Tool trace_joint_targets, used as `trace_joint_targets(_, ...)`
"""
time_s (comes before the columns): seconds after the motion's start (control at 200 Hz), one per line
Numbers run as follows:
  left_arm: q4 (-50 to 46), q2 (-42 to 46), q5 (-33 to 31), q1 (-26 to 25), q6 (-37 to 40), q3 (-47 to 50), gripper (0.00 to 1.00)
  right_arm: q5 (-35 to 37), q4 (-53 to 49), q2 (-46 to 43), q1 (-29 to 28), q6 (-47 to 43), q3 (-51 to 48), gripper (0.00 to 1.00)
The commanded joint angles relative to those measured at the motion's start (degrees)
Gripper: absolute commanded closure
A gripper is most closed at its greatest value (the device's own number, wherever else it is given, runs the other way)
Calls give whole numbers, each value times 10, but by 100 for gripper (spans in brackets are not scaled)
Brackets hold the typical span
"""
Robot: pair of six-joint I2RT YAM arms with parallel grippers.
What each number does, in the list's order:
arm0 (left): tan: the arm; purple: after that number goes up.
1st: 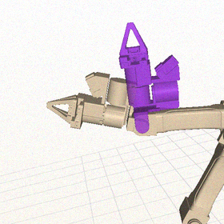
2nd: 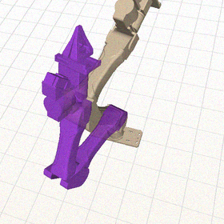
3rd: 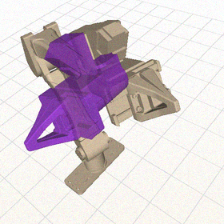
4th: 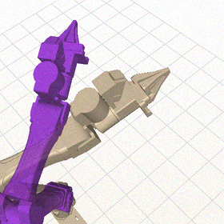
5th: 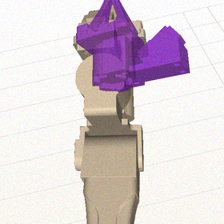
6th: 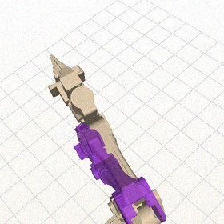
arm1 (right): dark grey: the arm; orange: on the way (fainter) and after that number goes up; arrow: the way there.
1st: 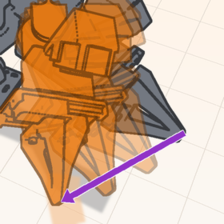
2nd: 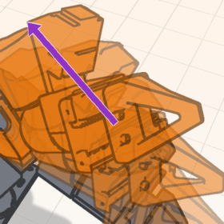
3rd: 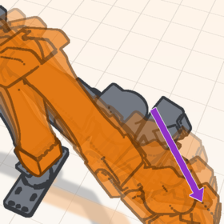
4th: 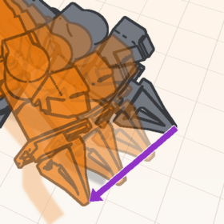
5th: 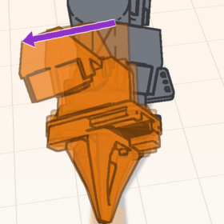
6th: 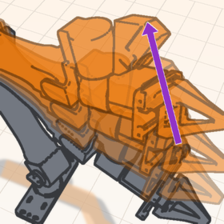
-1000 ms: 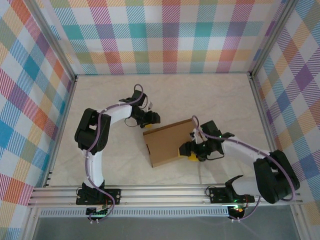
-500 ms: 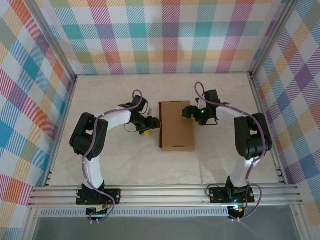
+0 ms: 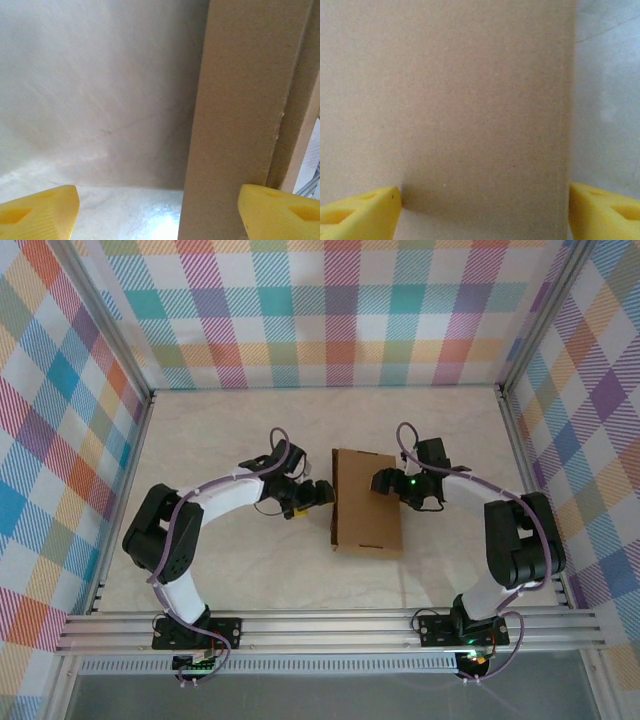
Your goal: Fold the paper box
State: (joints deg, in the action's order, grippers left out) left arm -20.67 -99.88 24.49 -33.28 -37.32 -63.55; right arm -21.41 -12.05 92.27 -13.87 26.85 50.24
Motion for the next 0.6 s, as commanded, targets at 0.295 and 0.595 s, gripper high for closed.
trace_joint_targets(0.295,-47,-19,-45,-9,21,-54,43,12,-21,-1,-9,-5,26,17)
trace_joint_targets(0.595,-92,21,-65,8,49,-48,32,47,-39,21,-10,-14,41,17)
